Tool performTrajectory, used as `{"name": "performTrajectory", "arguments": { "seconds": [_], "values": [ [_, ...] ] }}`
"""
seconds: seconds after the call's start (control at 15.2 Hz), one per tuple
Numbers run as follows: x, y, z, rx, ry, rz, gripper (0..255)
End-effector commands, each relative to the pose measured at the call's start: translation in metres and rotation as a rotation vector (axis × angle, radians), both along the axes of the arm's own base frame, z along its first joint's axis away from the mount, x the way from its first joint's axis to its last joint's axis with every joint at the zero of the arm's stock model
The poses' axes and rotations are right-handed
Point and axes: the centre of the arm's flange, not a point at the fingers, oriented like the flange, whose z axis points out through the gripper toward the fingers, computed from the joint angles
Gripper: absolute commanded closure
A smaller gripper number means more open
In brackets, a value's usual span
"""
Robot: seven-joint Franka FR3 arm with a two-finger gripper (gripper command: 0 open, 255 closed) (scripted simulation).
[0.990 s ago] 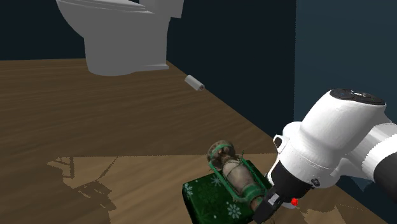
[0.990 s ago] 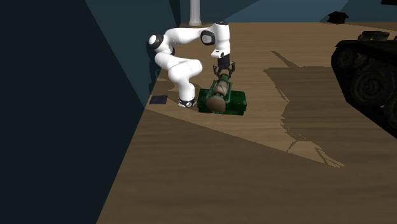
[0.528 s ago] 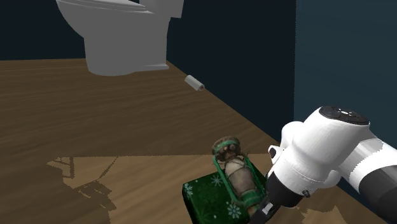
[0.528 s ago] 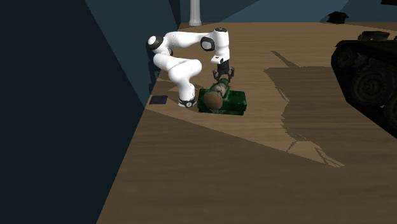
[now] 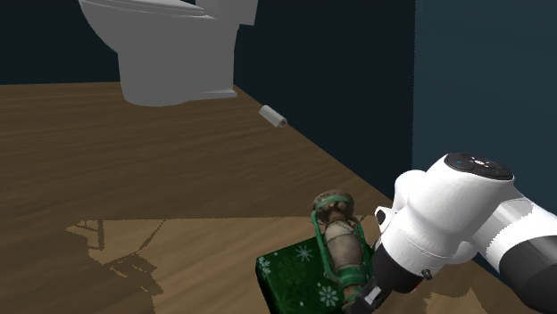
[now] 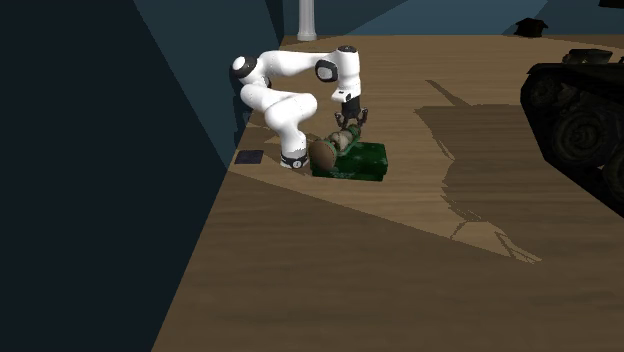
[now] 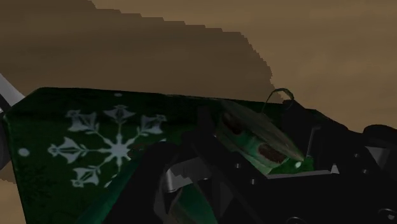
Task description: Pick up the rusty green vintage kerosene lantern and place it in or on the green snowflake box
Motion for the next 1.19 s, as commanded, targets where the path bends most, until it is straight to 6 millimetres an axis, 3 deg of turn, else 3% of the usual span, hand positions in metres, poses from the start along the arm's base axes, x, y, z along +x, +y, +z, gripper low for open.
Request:
{"name": "performTrajectory", "arguments": {
  "seconds": [0.0, 0.33, 0.59, 1.12],
  "values": [
    [0.001, -0.001, -0.001, -0.003, 0.0, -0.002, 0],
    [0.001, 0.0, -0.001, -0.003, 0.0, -0.002, 0],
    [0.0, -0.008, 0.048, -0.003, 0.0, -0.002, 0],
    [0.0, -0.008, 0.048, -0.003, 0.0, -0.002, 0]
  ]
}}
